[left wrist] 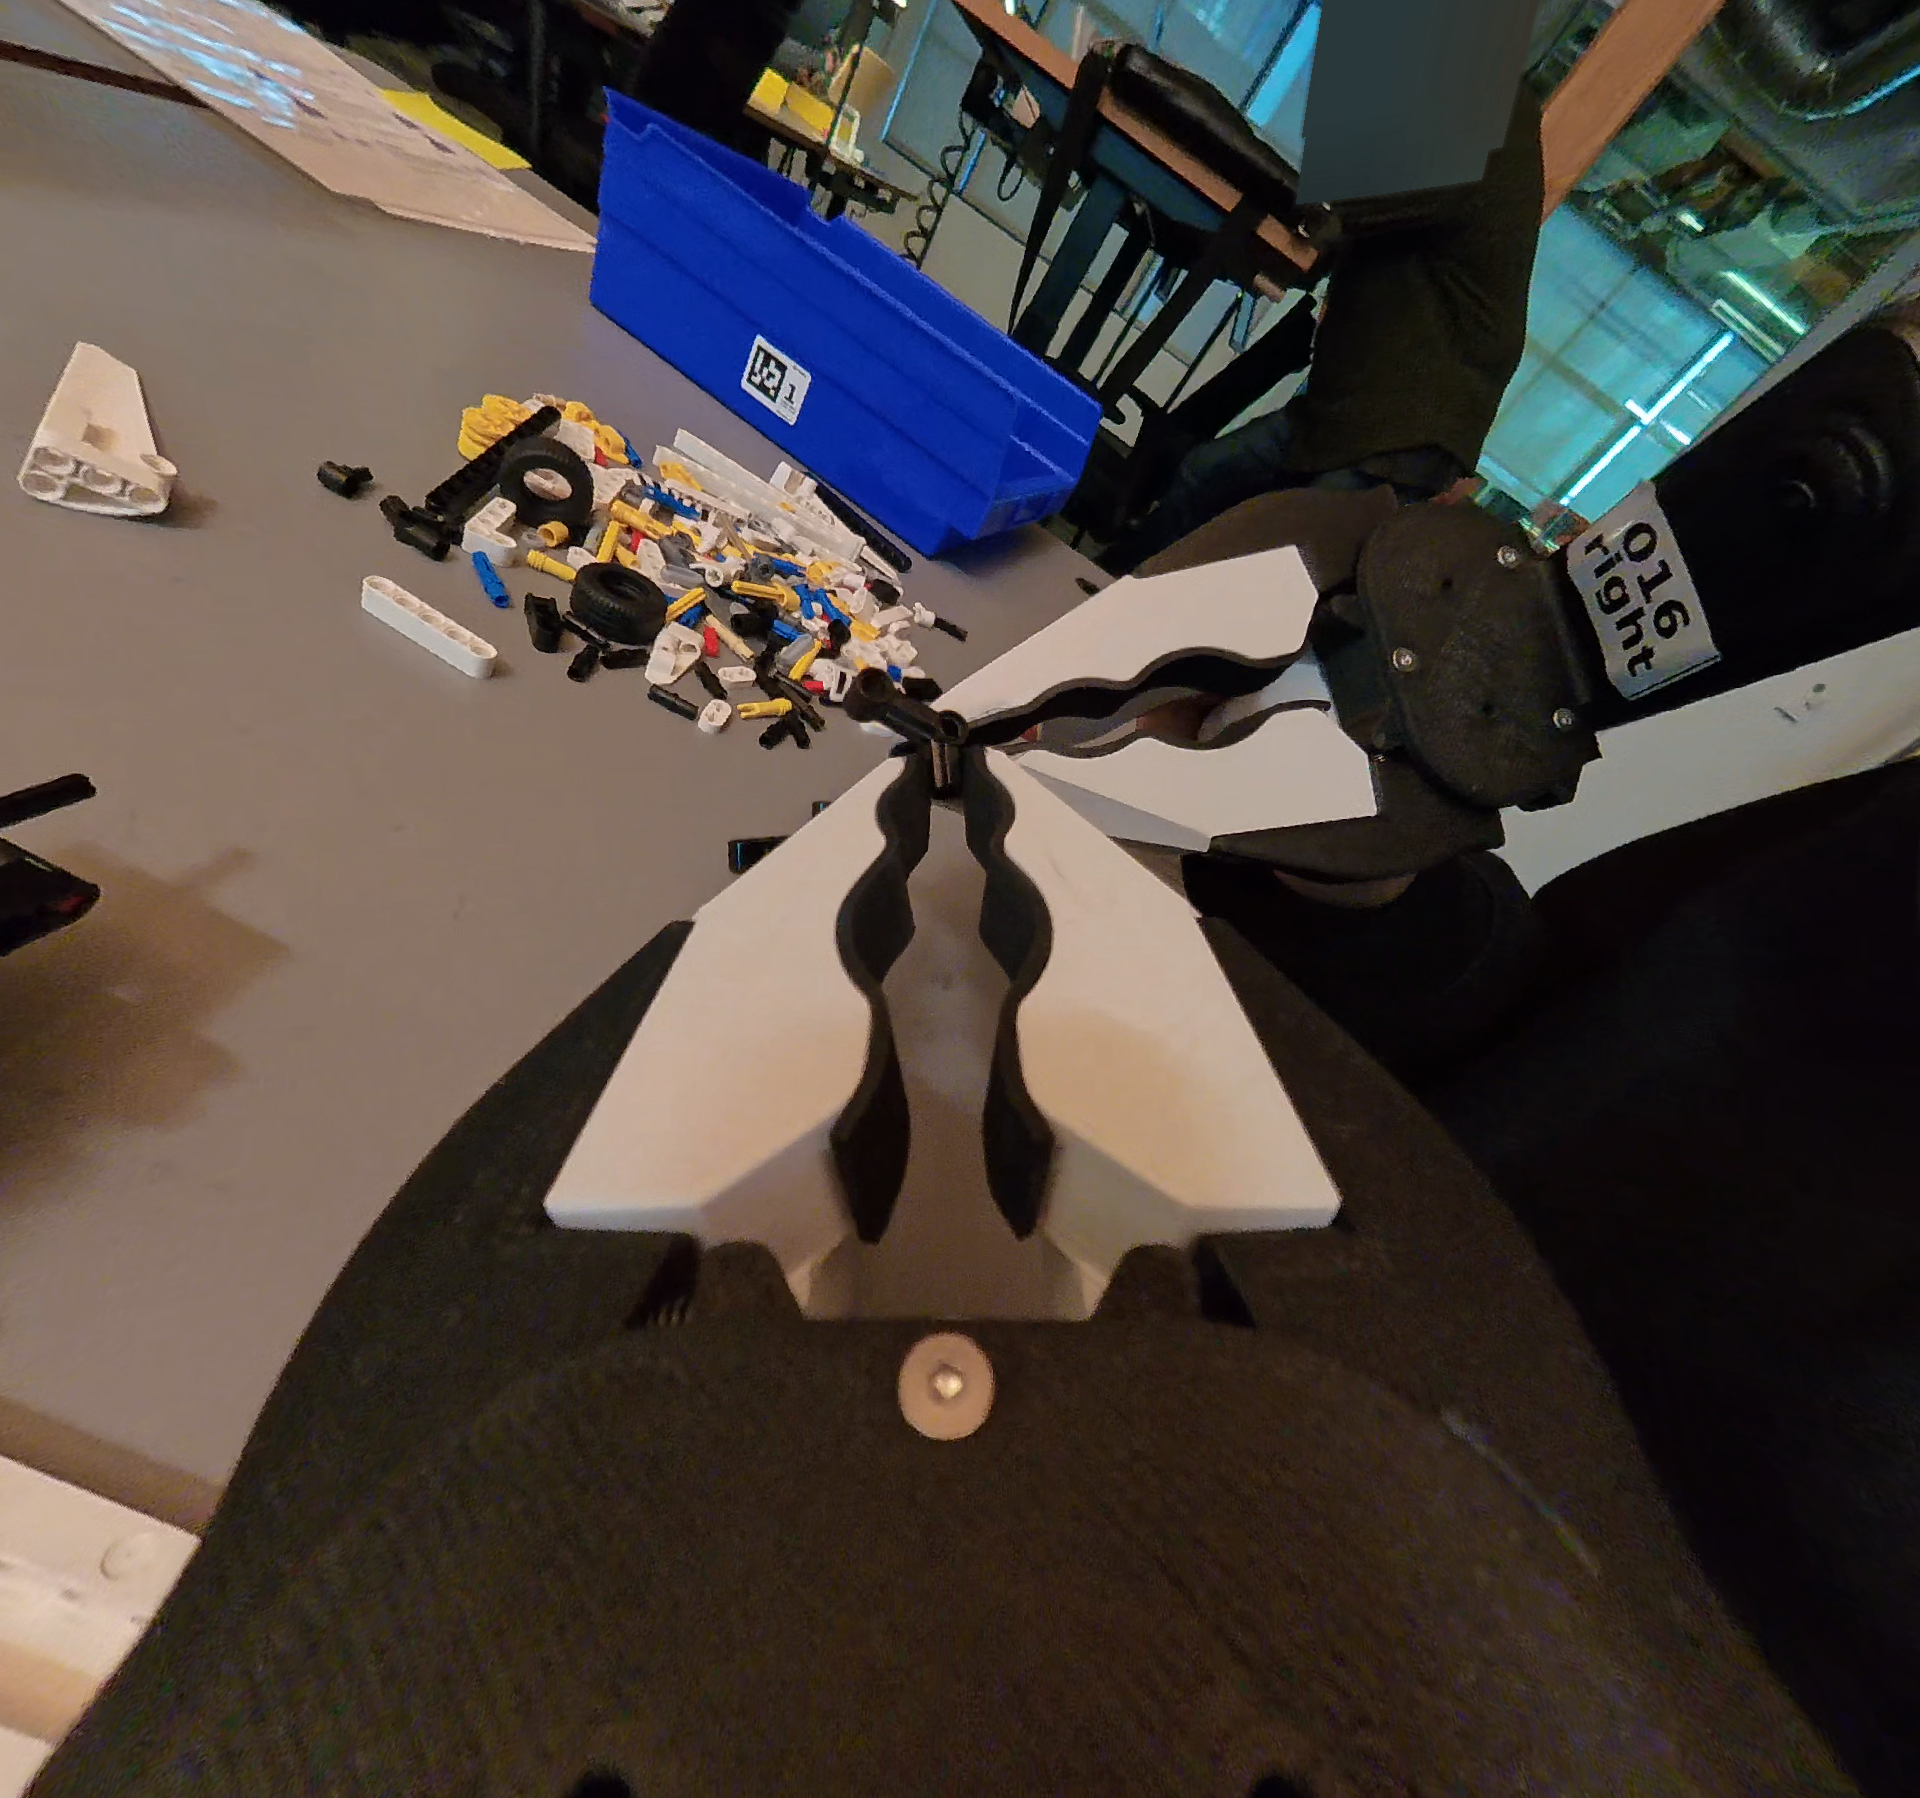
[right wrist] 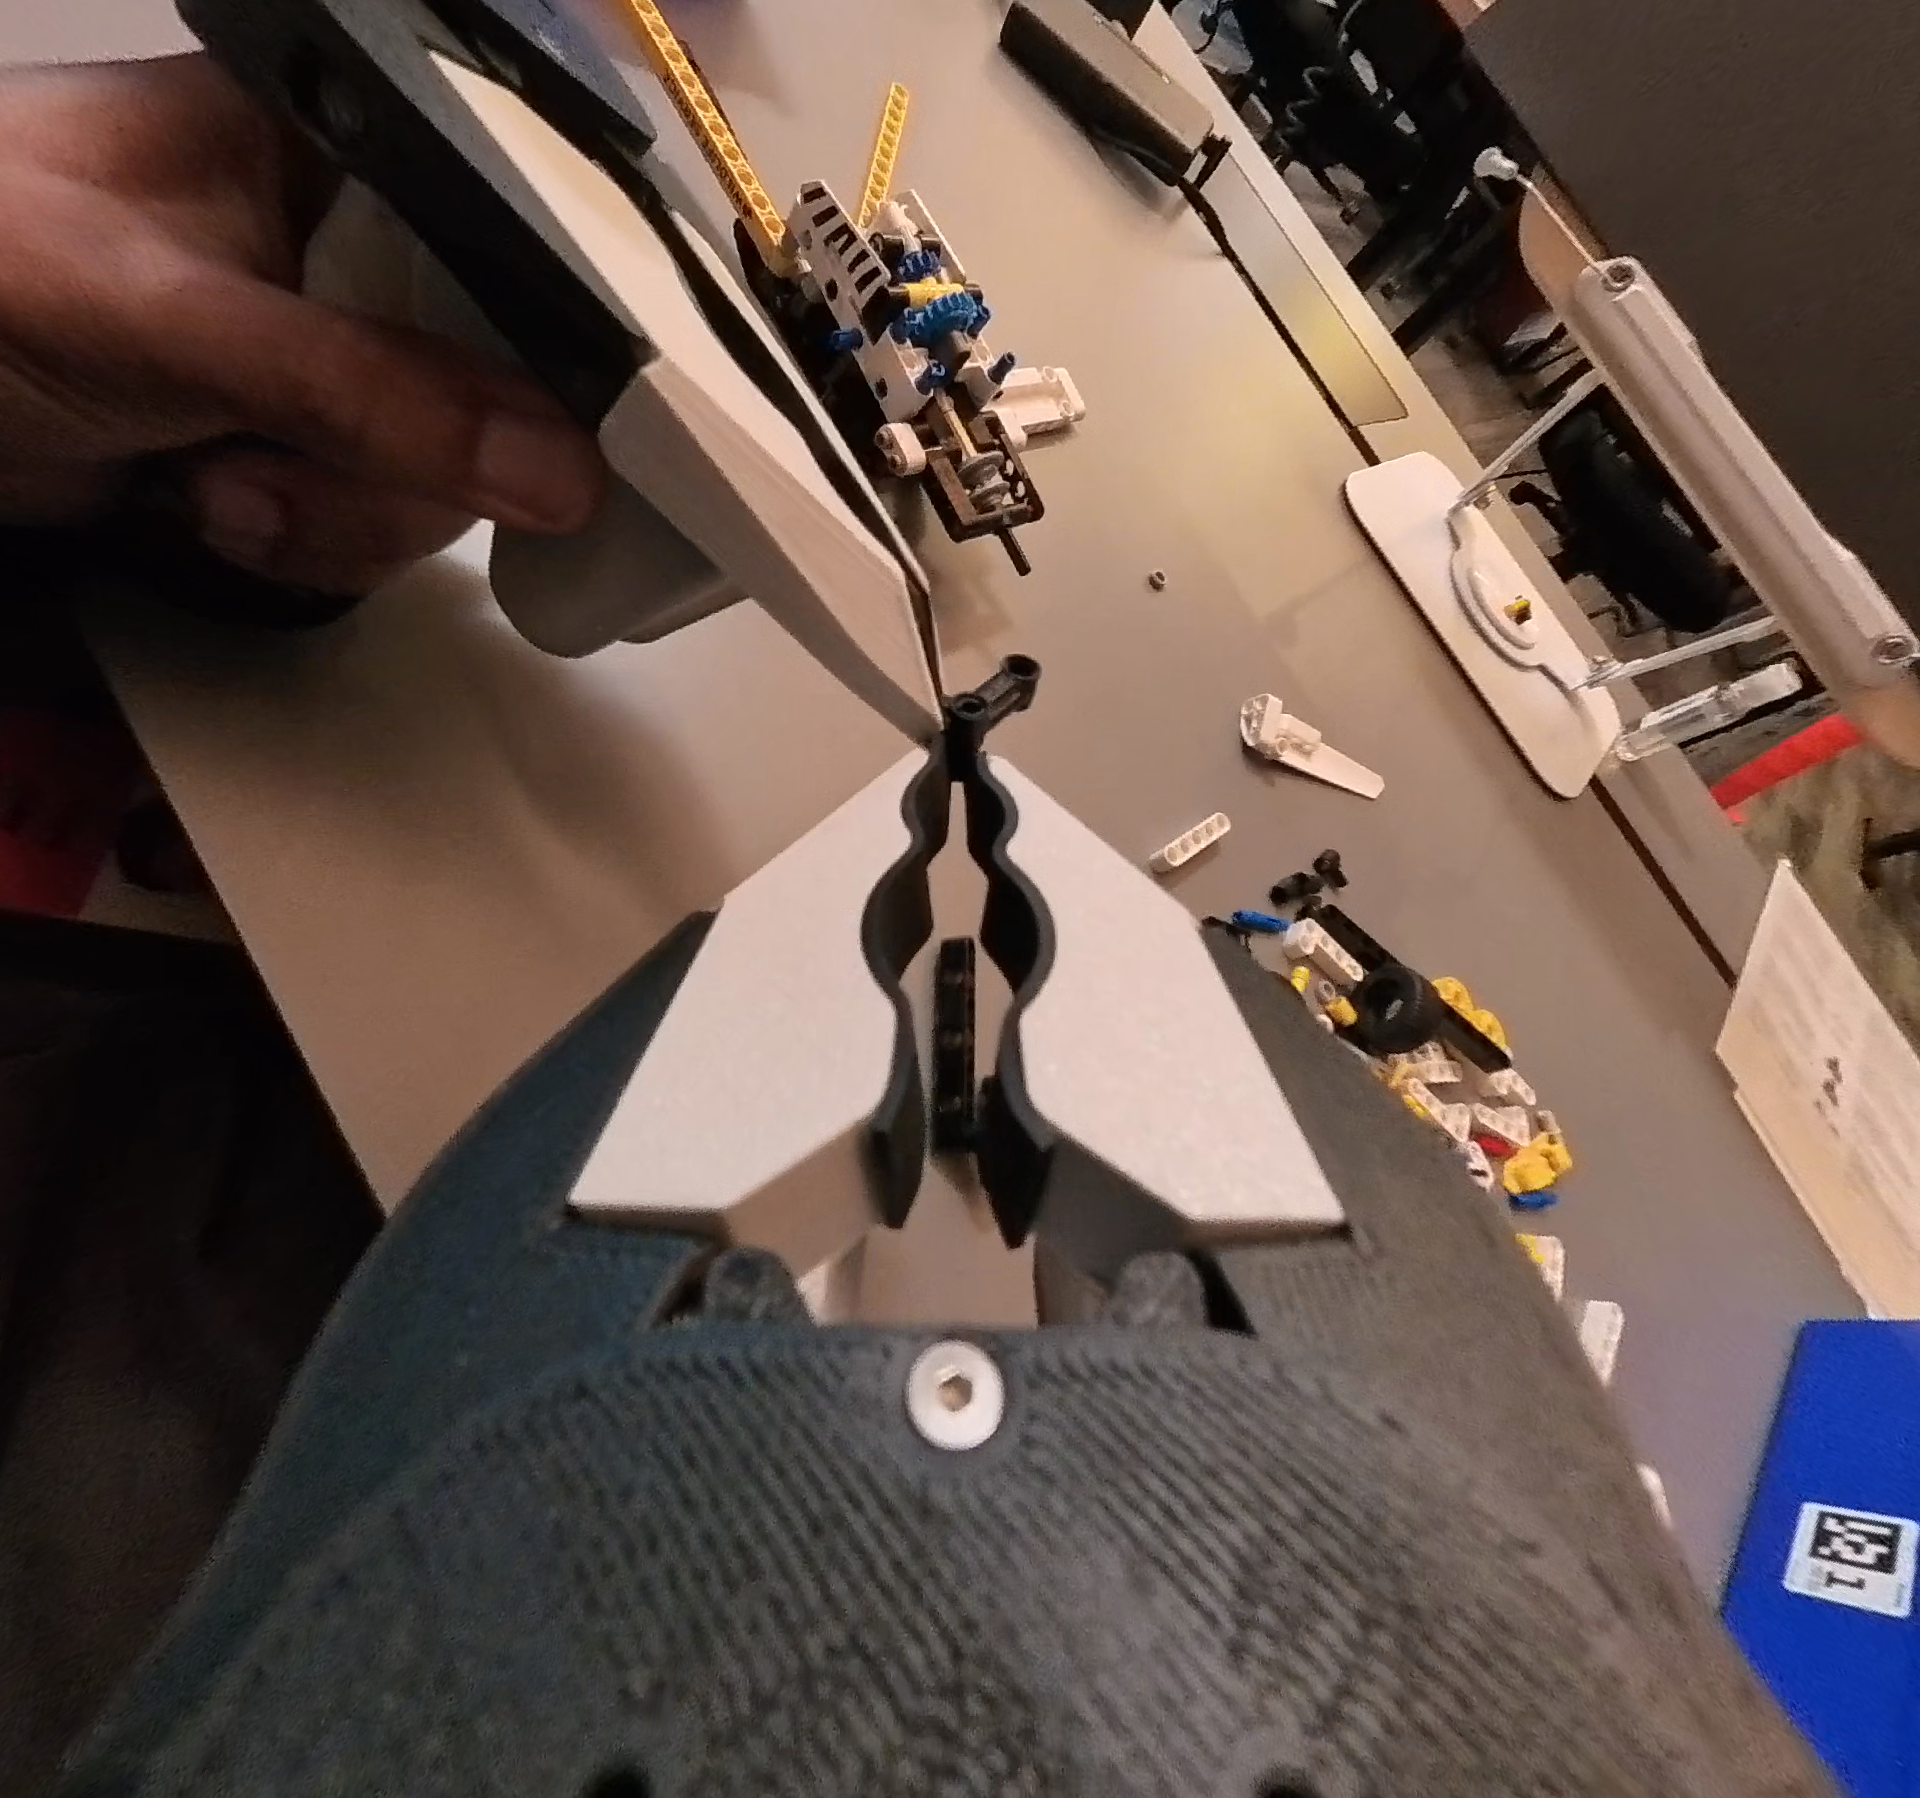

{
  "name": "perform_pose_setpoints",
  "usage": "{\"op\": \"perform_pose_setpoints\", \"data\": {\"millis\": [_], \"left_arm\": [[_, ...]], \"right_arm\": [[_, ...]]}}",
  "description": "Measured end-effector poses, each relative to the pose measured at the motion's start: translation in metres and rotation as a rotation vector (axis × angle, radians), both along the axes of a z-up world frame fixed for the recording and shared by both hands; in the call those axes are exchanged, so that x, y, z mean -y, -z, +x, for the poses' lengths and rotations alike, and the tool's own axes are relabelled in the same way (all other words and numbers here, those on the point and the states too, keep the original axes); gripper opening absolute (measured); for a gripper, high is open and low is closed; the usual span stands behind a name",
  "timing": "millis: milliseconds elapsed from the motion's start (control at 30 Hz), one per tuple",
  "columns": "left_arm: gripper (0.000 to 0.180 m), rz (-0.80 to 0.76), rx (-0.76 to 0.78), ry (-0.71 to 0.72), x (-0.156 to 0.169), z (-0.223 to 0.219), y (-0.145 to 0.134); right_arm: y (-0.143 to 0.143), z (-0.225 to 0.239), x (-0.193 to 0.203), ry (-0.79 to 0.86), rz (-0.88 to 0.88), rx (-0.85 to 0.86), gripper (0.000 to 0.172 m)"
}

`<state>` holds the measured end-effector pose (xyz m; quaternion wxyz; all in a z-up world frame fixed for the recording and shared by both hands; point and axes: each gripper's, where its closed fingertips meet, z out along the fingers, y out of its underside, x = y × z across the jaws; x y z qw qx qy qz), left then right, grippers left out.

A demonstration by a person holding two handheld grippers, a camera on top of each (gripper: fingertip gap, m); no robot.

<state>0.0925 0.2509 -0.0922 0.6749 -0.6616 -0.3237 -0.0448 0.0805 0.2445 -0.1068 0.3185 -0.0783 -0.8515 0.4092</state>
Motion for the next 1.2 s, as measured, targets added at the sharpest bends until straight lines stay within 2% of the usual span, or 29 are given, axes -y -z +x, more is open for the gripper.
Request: {"op": "perform_pose_setpoints", "data": {"millis": [100, 133, 167, 200, 233, 267, 333, 400, 567, 667, 900, 1100, 1200], "left_arm": [[0.005, 0.031, -0.006, 0.003, -0.001, 0.002, -0.005], [0.005, 0.183, -0.031, 0.053, 0.003, 0.011, -0.029], [0.005, 0.296, -0.048, 0.058, 0.014, 0.014, -0.056], [0.005, 0.254, -0.110, 0.010, 0.024, 0.012, -0.069], [0.005, 0.144, -0.201, -0.059, 0.031, 0.009, -0.071], [0.005, 0.110, -0.244, -0.079, 0.033, 0.011, -0.072], [0.005, 0.112, -0.208, -0.049, 0.024, 0.012, -0.062], [0.005, 0.109, -0.154, -0.013, 0.017, 0.011, -0.050], [0.006, 0.025, -0.108, -0.033, 0.022, 0.002, -0.032], [0.005, -0.069, -0.086, -0.047, 0.018, -0.002, -0.015], [0.006, -0.198, 0.001, -0.005, 0.007, -0.007, 0.014], [0.006, -0.261, 0.145, 0.058, -0.015, -0.020, 0.032], [0.006, -0.360, 0.164, 0.083, -0.028, -0.032, 0.044]], "right_arm": [[-0.003, 0.002, 0.000, -0.001, -0.011, 0.009, 0.003], [0.001, -0.003, -0.005, 0.029, 0.017, 0.006, 0.003], [0.019, -0.020, -0.026, 0.138, 0.140, 0.007, 0.003], [0.046, -0.036, -0.052, 0.221, 0.271, 0.025, 0.003], [0.057, -0.040, -0.060, 0.213, 0.204, 0.083, 0.003], [0.040, -0.038, -0.059, 0.201, 0.071, 0.084, 0.002], [-0.004, -0.032, -0.047, 0.148, -0.057, 0.003, 0.002], [-0.013, -0.031, -0.037, 0.100, -0.125, 0.050, 0.003], [-0.008, -0.023, -0.035, 0.032, -0.262, 0.146, 0.003], [-0.006, -0.023, -0.036, 0.033, -0.247, 0.151, 0.003], [0.024, -0.045, -0.063, 0.158, -0.115, 0.202, 0.003], [0.043, -0.067, -0.099, 0.282, -0.107, 0.291, 0.003], [0.044, -0.076, -0.107, 0.320, -0.129, 0.292, 0.003]]}}
